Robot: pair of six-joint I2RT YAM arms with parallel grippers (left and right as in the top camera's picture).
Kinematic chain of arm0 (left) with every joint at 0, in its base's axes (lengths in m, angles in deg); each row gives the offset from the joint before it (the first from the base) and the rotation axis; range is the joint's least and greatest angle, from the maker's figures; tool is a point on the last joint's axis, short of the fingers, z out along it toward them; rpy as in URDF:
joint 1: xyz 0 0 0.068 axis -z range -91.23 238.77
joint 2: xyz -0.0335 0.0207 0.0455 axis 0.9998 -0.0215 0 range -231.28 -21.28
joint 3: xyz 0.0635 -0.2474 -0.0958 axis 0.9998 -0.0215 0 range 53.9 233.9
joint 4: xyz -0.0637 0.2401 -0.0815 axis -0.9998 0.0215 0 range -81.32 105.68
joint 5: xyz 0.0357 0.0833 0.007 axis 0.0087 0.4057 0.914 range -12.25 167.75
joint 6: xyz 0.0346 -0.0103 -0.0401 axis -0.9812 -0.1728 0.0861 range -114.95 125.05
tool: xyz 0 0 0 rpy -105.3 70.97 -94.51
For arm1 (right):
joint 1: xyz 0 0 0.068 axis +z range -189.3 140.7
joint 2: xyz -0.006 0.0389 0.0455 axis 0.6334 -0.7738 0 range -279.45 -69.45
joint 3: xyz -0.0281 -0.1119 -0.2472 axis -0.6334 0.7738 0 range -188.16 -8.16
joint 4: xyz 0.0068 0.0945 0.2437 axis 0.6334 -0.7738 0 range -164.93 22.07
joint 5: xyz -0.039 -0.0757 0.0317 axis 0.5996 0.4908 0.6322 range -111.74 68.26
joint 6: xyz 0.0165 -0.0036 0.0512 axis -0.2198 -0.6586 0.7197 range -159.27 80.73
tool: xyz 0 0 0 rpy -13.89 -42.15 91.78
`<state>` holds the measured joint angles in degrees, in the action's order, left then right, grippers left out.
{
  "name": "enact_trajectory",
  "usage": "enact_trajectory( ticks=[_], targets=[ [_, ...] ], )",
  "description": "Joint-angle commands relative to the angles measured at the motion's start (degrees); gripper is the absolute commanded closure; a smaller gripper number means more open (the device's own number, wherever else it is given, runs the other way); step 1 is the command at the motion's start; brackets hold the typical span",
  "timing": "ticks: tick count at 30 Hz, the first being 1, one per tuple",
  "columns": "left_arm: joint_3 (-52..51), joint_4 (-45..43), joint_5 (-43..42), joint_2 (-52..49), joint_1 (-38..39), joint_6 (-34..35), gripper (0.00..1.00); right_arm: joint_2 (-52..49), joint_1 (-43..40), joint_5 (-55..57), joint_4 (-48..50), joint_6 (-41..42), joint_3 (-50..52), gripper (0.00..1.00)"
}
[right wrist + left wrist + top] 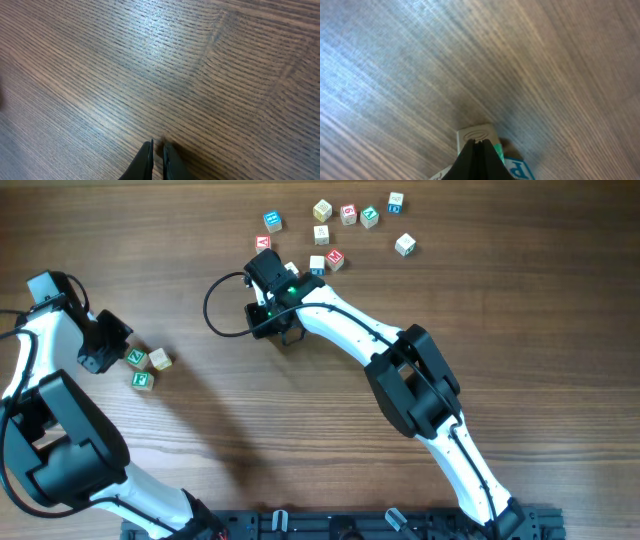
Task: Form a circle
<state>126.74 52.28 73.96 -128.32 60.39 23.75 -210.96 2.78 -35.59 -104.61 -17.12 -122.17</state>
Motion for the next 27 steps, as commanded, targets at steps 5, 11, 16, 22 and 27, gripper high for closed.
enact_trajectory(
  ticks=[5, 11, 16, 22, 27],
  targets=[
    [0.52, -3.17, 3.89, -1.36, 0.13, 3.04, 0.96, -0.46, -0.17, 3.78, -1.57, -1.18, 0.46, 0.9],
    [0.52, -4.15, 2.73, -3.61, -0.11, 4.5, 0.96, -0.46, -0.17, 3.78, -1.53, -1.16, 0.46, 0.9],
    [0.52, -4.76, -0.07, -3.61, -0.11, 4.5, 0.96, -0.46, -0.15, 3.78, -1.51, -1.18, 0.46, 0.9],
    [0.52, -4.55, -7.58, -3.61, -0.11, 4.48, 0.96, -0.46, -0.17, 3.8, -1.51, -1.16, 0.46, 0.9],
    [0.52, -3.02, -8.35, -3.61, -0.13, 4.46, 0.96, -0.46, -0.17, 4.0, -1.55, -1.16, 0.46, 0.9]
  ],
)
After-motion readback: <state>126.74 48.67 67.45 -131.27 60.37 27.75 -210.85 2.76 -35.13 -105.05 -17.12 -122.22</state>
